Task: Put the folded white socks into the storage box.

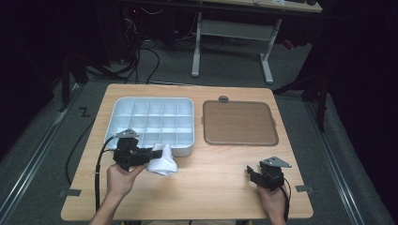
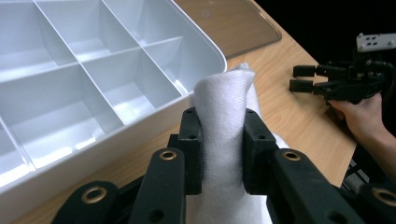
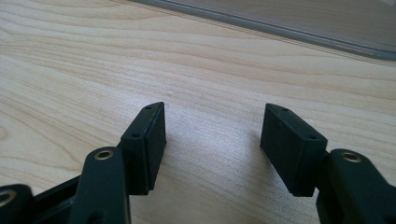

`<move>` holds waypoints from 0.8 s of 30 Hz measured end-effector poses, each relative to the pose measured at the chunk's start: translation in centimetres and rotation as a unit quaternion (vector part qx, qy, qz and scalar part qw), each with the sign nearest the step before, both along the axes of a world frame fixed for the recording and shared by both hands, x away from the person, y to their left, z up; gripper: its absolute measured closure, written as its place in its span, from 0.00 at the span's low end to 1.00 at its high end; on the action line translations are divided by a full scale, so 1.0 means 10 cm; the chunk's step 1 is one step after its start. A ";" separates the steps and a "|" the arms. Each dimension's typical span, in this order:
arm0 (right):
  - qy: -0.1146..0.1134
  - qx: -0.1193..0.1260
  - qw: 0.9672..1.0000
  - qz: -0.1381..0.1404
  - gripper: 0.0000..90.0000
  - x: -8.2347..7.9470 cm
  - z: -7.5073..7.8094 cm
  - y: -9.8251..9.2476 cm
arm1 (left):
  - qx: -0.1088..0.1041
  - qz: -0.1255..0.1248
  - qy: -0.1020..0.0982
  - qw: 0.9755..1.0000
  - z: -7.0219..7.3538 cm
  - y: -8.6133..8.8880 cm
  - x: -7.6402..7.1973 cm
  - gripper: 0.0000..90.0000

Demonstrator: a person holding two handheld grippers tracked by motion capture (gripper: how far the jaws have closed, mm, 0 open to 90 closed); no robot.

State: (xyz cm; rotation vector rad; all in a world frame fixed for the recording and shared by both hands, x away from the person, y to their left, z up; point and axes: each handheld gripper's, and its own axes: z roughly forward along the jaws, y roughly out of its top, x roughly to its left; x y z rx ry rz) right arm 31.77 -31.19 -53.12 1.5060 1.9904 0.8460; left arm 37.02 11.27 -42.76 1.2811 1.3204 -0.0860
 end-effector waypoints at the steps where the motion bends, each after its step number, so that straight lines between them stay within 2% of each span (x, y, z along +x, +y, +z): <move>1: 0.000 0.000 1.000 0.000 0.46 0.00 0.00 0.00 | -0.001 0.001 -0.001 1.000 0.02 0.00 0.01 0.82; 7: 0.000 0.000 1.000 0.000 0.46 0.00 0.00 0.00 | -0.006 0.004 -0.003 1.000 0.09 0.03 0.11 0.82; 9: 0.000 0.000 1.000 0.000 0.45 0.00 0.00 0.00 | -0.019 0.009 0.003 1.000 0.13 0.05 0.21 0.82; 12: 0.000 0.000 1.000 -0.001 0.45 0.00 0.00 0.00 | -0.015 0.013 -0.002 1.000 0.17 0.06 0.29 0.82; 19: 0.000 0.000 1.000 0.000 0.45 0.00 0.00 0.00 | -0.026 0.022 0.002 0.999 0.23 0.09 0.48 0.82; 22: 0.001 0.000 1.000 0.000 0.45 0.00 0.00 0.00 | -0.030 0.032 0.004 0.999 0.26 0.12 0.62 0.82; 24: 0.001 0.000 1.000 0.001 0.45 0.00 0.00 0.00 | -0.035 0.035 0.005 0.999 0.26 0.12 0.65 0.82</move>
